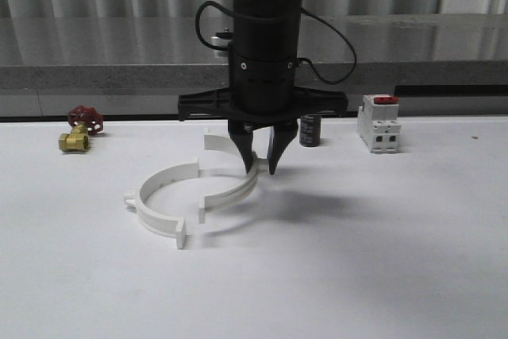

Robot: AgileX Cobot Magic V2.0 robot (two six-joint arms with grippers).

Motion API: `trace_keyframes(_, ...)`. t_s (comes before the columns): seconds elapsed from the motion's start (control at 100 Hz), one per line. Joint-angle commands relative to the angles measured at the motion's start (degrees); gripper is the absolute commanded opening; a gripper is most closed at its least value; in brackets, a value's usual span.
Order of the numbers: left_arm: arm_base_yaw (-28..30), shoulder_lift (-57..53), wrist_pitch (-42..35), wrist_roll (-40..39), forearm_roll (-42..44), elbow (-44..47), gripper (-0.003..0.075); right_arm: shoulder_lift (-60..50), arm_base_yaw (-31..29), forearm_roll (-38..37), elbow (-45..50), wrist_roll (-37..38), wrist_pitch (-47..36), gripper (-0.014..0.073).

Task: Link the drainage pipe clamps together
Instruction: 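Lower the clamp half against the placed half, joining their ends into a ring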

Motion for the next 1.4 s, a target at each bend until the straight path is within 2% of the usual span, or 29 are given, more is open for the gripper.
trace_keyframes(0.0,0.1,0.5,-4.5,0.1,-0.3,-1.5,-0.0020,-2.7,0.1,-1.4,-1.8,0.1,-1.3,-0.0011)
trace_keyframes(1.39,0.1,0.5,-4.5,0.1,-0.3,-1.5,-0.0020,0.4,0.2,2.0,-1.7,2.0,-3.4,-0.0011)
